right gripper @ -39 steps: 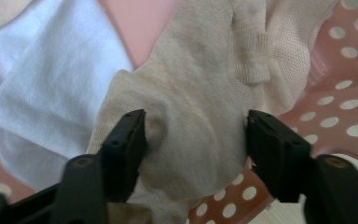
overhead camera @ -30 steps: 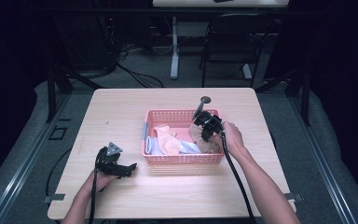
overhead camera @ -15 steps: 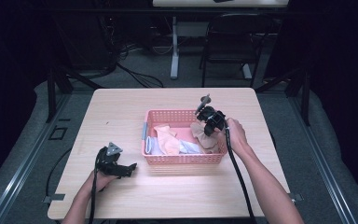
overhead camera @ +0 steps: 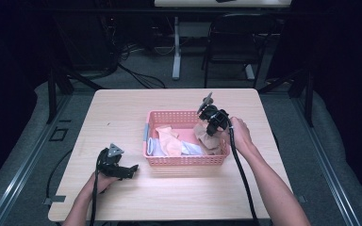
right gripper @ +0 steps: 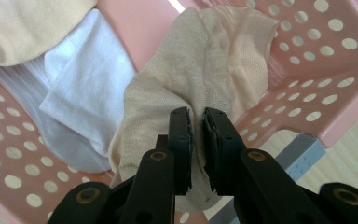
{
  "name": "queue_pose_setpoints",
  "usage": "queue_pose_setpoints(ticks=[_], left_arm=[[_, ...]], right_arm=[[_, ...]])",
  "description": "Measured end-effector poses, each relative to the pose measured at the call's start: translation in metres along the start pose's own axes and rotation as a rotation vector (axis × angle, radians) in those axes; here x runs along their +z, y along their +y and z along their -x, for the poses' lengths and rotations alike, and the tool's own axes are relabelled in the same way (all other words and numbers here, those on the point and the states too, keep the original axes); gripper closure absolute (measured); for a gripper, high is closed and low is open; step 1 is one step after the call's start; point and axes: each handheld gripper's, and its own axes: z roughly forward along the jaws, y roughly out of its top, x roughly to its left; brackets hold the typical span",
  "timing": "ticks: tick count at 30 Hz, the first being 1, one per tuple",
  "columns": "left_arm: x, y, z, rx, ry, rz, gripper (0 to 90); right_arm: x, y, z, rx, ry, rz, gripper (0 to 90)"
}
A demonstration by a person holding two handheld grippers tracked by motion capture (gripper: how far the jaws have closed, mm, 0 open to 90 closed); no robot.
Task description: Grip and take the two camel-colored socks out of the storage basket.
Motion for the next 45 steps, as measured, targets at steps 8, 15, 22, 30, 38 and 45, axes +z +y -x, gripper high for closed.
queue_pose_setpoints(ticks=[8, 15, 22, 30, 38, 45], left_arm=[[0.000, 0.000, 0.000, -0.002, -0.001, 0.002, 0.3], [0.000, 0.000, 0.000, -0.002, 0.000, 0.002, 0.3], [0.000, 0.000, 0.000, 0.000, 0.000, 0.000, 0.3], [0.000, 0.000, 0.000, -0.002, 0.000, 0.002, 0.3], [0.000, 0.000, 0.000, -0.002, 0.000, 0.002, 0.3], [0.000, 0.000, 0.000, 0.000, 0.000, 0.000, 0.3]], right_arm=[[-0.013, 0.002, -0.002, -0.003, -0.001, 0.008, 82.4], [-0.029, 0.004, -0.005, -0.025, -0.012, 0.026, 82.4], [-0.040, 0.003, -0.006, -0.015, -0.010, 0.053, 82.3], [-0.056, -0.001, -0.003, -0.004, -0.021, 0.080, 82.4], [-0.077, -0.008, 0.003, -0.001, -0.028, 0.096, 82.3], [-0.094, -0.017, 0.008, 0.011, -0.043, 0.120, 82.3]])
